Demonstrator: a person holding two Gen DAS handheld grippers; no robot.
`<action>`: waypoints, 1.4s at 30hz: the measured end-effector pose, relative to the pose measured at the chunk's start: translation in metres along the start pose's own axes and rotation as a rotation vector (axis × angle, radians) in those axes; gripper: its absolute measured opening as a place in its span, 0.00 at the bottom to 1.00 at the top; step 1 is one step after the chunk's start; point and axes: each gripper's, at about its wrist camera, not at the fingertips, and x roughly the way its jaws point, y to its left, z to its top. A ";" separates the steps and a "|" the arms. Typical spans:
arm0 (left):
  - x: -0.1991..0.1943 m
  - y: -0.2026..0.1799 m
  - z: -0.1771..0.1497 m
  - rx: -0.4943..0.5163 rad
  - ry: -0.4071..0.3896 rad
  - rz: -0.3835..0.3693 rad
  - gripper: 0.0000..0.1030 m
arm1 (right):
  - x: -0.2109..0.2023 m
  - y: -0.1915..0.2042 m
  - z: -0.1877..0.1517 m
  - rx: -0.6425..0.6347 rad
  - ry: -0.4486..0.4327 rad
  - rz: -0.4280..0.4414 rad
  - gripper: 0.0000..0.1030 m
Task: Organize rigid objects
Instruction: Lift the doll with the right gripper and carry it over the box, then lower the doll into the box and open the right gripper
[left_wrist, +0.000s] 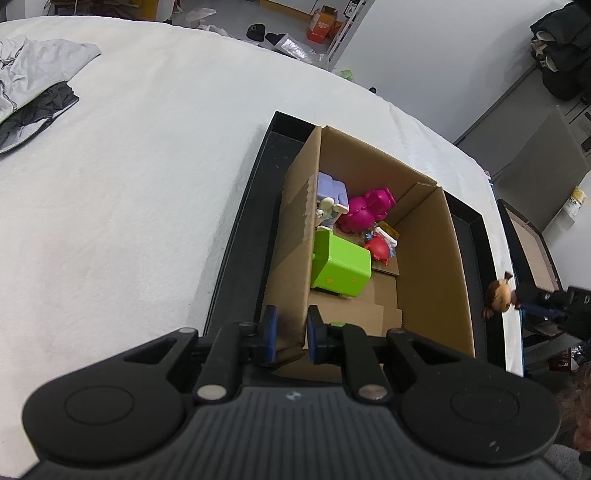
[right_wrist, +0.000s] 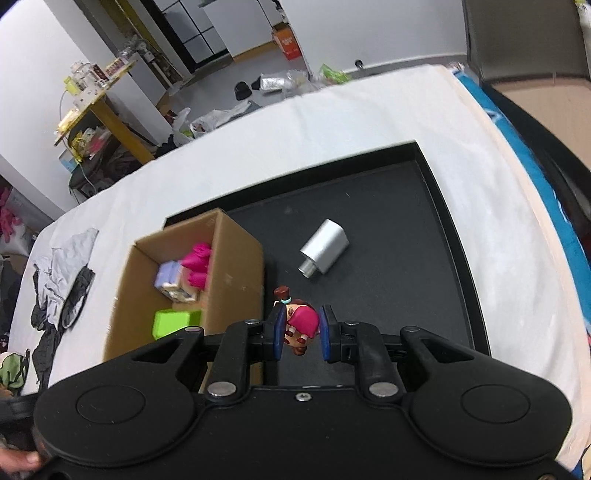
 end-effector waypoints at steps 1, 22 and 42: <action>0.000 0.000 0.000 0.001 -0.001 -0.002 0.14 | -0.001 0.004 0.002 -0.006 -0.003 0.001 0.19; -0.006 0.003 -0.001 -0.003 -0.011 -0.025 0.14 | -0.024 0.069 0.027 -0.092 -0.047 0.050 0.19; -0.009 0.008 -0.002 -0.007 -0.015 -0.059 0.13 | 0.013 0.127 0.008 -0.190 0.033 0.026 0.20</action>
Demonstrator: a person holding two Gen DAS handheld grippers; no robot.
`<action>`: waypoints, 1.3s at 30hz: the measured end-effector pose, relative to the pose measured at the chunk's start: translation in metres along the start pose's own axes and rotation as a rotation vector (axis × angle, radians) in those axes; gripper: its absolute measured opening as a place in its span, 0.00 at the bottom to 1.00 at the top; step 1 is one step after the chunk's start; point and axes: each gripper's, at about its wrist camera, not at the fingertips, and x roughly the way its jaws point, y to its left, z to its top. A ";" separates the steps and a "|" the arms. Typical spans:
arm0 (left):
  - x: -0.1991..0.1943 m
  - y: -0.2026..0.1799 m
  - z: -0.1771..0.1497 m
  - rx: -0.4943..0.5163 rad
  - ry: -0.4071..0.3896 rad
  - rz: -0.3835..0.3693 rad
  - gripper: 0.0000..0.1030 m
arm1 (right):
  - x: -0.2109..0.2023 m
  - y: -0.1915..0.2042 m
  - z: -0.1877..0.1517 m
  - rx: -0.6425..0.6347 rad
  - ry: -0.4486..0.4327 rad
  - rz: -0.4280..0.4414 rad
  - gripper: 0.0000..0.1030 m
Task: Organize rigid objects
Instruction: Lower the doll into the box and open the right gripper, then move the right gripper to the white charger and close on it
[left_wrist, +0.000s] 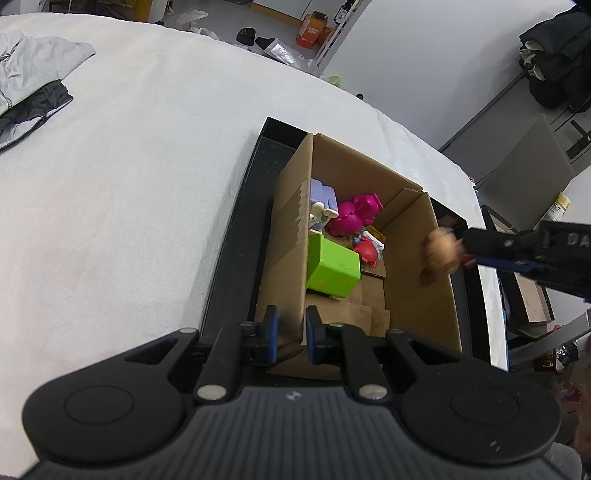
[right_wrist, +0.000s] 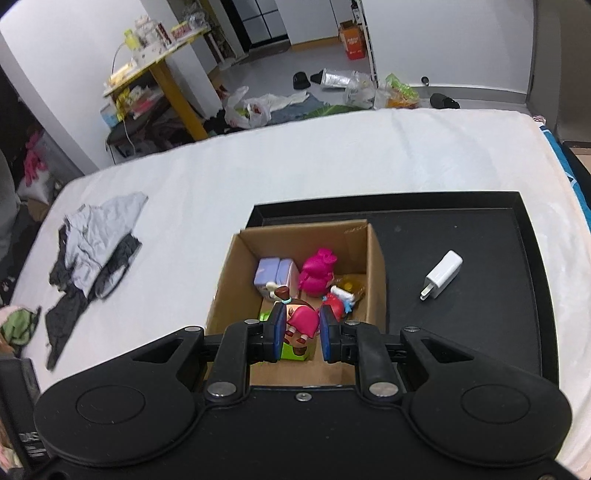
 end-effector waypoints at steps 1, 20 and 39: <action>0.000 0.000 0.000 0.000 0.000 0.000 0.13 | 0.004 0.002 -0.001 -0.006 0.011 -0.002 0.21; 0.001 0.000 0.000 0.002 0.004 -0.003 0.13 | -0.011 0.005 -0.009 -0.057 0.051 0.000 0.53; 0.002 -0.002 0.000 0.012 0.006 0.024 0.13 | -0.030 -0.048 -0.011 0.002 0.018 0.018 0.62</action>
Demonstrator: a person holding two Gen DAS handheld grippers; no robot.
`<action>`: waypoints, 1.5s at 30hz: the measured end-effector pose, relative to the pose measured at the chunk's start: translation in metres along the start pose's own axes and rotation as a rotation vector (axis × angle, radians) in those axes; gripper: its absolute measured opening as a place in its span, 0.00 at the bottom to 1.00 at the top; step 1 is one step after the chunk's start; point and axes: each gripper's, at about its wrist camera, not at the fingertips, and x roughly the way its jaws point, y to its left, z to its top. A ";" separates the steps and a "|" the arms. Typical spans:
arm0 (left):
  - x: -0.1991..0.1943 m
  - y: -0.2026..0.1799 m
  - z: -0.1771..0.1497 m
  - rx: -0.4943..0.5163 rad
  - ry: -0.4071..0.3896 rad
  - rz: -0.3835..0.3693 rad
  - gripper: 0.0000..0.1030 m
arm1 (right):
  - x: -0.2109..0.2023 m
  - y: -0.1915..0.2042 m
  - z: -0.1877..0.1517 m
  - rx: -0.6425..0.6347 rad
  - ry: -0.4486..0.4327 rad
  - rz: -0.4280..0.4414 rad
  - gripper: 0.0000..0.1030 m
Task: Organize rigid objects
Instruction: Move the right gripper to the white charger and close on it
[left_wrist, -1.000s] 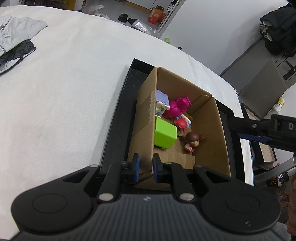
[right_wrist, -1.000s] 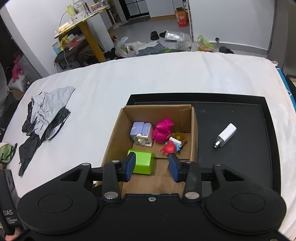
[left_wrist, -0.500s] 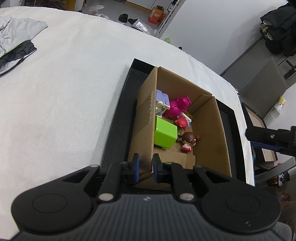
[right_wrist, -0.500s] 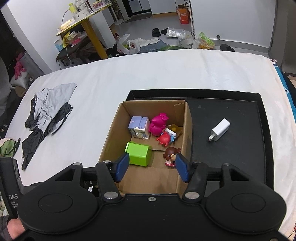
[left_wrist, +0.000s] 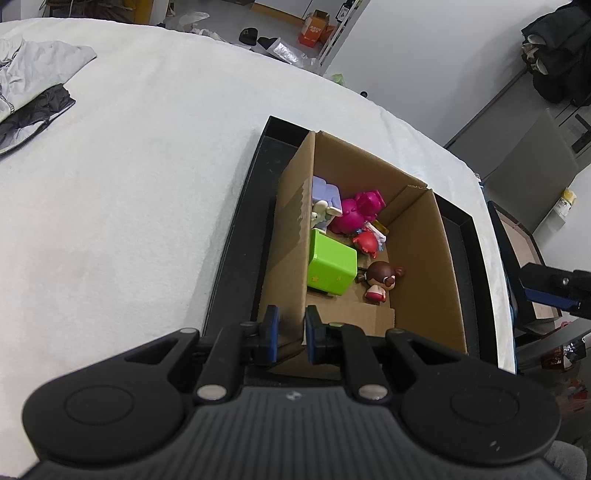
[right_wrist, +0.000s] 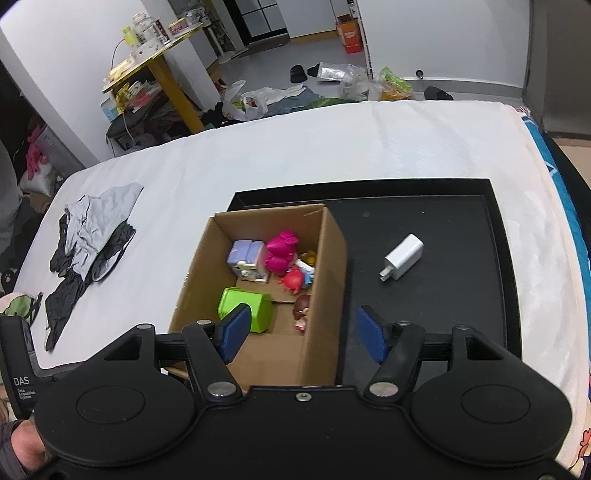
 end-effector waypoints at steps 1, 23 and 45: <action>0.000 0.000 0.000 0.000 0.000 0.001 0.13 | 0.001 -0.004 -0.001 0.005 0.000 0.002 0.62; 0.006 -0.010 -0.001 0.018 0.008 0.061 0.13 | 0.028 -0.080 -0.024 0.137 -0.040 0.075 0.68; 0.018 -0.018 0.003 0.020 0.016 0.111 0.14 | 0.090 -0.134 -0.018 0.266 -0.094 0.129 0.69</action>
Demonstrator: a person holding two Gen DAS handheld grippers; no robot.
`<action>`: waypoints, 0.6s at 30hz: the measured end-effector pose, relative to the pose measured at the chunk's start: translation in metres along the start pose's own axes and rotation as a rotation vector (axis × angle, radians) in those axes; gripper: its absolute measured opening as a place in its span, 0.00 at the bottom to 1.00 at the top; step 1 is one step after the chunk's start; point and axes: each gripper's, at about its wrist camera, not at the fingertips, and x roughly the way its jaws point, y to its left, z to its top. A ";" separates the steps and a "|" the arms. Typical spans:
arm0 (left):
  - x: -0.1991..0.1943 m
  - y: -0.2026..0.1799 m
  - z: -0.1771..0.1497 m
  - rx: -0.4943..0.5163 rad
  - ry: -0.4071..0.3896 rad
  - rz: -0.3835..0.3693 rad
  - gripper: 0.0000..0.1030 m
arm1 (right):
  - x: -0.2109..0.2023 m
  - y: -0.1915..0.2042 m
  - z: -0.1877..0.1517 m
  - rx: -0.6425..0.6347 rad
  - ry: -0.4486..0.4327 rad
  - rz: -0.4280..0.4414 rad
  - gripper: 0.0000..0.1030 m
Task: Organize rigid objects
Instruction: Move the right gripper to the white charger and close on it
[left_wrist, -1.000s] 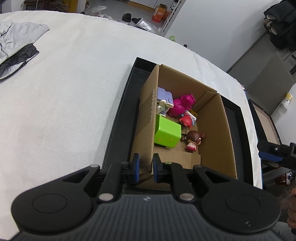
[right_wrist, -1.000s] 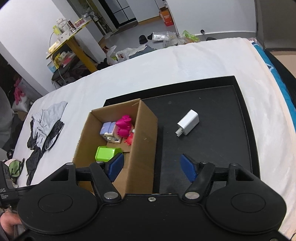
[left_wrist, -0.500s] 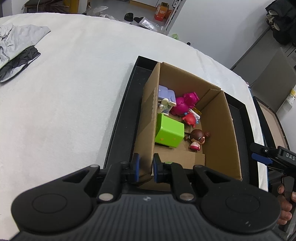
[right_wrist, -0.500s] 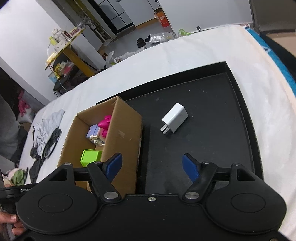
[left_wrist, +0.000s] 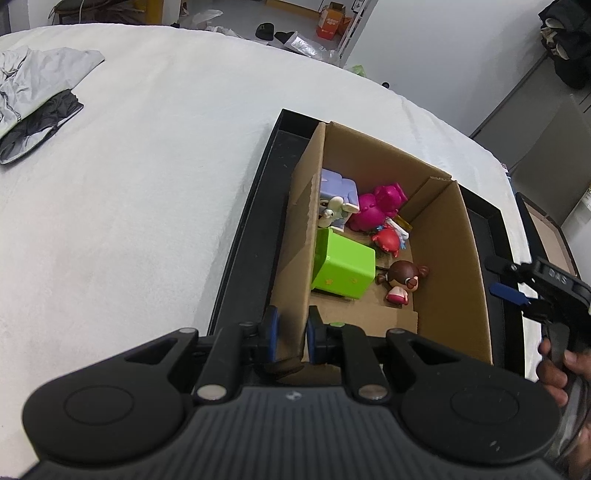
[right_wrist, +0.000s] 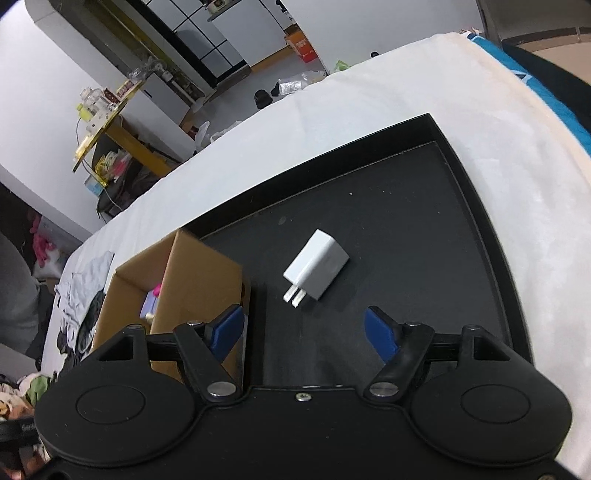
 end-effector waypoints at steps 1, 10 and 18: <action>0.000 0.000 0.000 0.004 0.000 0.001 0.14 | 0.004 -0.001 0.002 0.004 0.001 0.003 0.69; 0.004 -0.001 -0.001 0.012 0.003 0.011 0.14 | 0.030 -0.003 0.013 0.017 0.010 -0.007 0.69; 0.008 -0.001 0.001 0.006 0.008 0.012 0.15 | 0.047 -0.002 0.014 0.006 0.029 -0.035 0.68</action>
